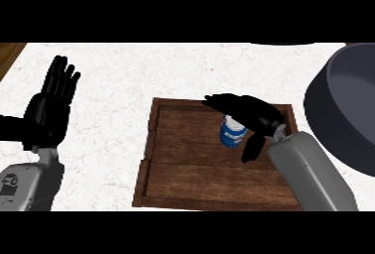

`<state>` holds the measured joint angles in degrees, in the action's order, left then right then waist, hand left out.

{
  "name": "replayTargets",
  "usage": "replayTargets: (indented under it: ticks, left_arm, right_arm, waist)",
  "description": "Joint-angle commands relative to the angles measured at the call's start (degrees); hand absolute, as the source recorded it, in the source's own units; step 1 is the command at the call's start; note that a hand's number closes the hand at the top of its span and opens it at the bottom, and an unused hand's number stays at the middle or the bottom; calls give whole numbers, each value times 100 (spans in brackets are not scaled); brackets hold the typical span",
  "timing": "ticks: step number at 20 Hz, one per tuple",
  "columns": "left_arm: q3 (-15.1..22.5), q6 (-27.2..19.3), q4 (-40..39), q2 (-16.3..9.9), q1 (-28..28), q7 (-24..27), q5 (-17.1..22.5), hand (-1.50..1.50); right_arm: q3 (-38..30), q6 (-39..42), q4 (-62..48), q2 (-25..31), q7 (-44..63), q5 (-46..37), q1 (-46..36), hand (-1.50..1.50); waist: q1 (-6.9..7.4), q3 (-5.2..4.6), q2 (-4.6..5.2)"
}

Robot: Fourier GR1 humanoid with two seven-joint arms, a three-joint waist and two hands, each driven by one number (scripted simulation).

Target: Pick the can from the tray and place it in the pot

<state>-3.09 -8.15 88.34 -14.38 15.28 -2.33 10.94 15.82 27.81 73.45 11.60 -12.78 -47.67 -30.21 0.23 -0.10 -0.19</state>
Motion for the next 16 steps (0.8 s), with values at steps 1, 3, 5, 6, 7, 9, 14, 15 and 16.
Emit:
replayTargets:
  ticks: [1,3,5,6,7,9,14,15,16]
  left_arm:
    - [-2,-9,30,98,12,9,-129,0]
    - [30,75,43,96,-42,41,-63,0]
    - [-239,271,-154,-113,157,-38,88,0]
    - [-1,131,283,54,-276,-117,-91,0]
    - [-29,-5,293,149,-184,-115,-120,0]
    - [-218,-36,-98,72,248,-184,-142,0]
    - [-262,340,-384,159,-69,421,-65,0]
    - [-21,-13,348,249,-250,-155,-300,0]
    - [-143,105,83,198,-145,14,-249,0]
  right_arm:
    - [156,8,5,-123,-297,-123,295,-150]
    - [566,-295,-207,-33,-865,-410,199,150]
    - [422,-659,-461,-306,-951,-487,-78,150]
    - [544,-463,93,-142,-917,-527,308,150]
    - [459,-871,-496,-348,-1093,-626,78,150]
    - [524,-580,-6,-289,-999,-672,258,150]
    - [311,-854,-312,-394,-1094,-860,110,150]
    - [408,-983,7,-474,-977,-946,403,150]
    - [261,-1150,-68,-442,-932,-1063,251,150]
  waist:
    - [-15,10,18]
    - [10,11,24]
    - [10,10,29]
    - [-6,10,12]
    - [18,11,23]
    - [-23,10,19]
    - [-9,9,24]
    - [-3,11,12]
    - [-8,10,17]
